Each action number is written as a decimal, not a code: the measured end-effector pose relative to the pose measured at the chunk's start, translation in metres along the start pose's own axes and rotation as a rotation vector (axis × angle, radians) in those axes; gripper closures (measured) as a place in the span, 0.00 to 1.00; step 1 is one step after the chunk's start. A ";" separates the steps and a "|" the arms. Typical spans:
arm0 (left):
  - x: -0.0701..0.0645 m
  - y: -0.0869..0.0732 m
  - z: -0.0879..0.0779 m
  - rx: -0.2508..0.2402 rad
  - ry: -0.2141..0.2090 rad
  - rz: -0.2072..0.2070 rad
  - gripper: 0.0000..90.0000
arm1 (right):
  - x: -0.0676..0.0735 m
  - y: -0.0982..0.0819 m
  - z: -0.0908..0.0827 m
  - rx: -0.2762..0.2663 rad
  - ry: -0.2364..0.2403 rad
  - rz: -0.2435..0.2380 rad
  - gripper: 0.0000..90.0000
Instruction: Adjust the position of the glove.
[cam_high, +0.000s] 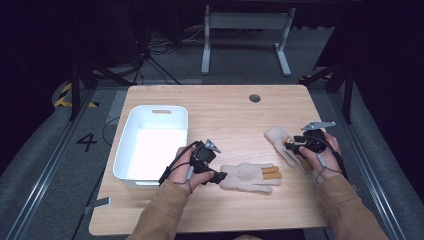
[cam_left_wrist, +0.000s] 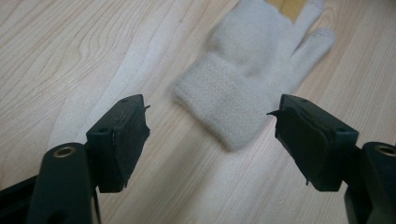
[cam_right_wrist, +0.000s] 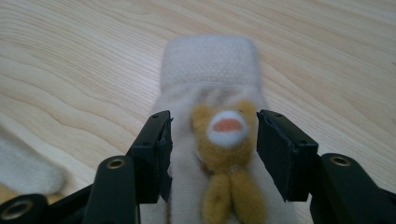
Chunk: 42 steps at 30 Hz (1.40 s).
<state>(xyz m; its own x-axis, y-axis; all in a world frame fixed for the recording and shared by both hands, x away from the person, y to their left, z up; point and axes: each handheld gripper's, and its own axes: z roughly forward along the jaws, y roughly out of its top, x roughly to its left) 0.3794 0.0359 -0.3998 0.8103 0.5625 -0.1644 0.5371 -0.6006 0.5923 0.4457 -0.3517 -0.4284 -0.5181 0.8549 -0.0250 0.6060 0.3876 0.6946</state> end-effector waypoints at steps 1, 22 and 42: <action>0.000 0.000 0.000 0.003 0.000 0.002 0.29 | -0.001 -0.001 0.002 0.004 0.001 0.009 0.50; -0.001 0.001 0.003 0.006 -0.011 -0.001 0.29 | -0.006 -0.010 0.013 0.011 -0.003 0.001 0.73; -0.001 0.001 -0.003 -0.034 -0.017 -0.008 0.27 | 0.005 0.011 -0.025 -0.080 0.077 -0.079 0.74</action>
<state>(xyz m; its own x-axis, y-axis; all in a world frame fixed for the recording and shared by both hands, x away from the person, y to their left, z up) 0.3784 0.0363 -0.3960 0.8102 0.5571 -0.1822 0.5352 -0.5765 0.6174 0.4347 -0.3516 -0.4024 -0.6090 0.7927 -0.0286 0.5128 0.4210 0.7482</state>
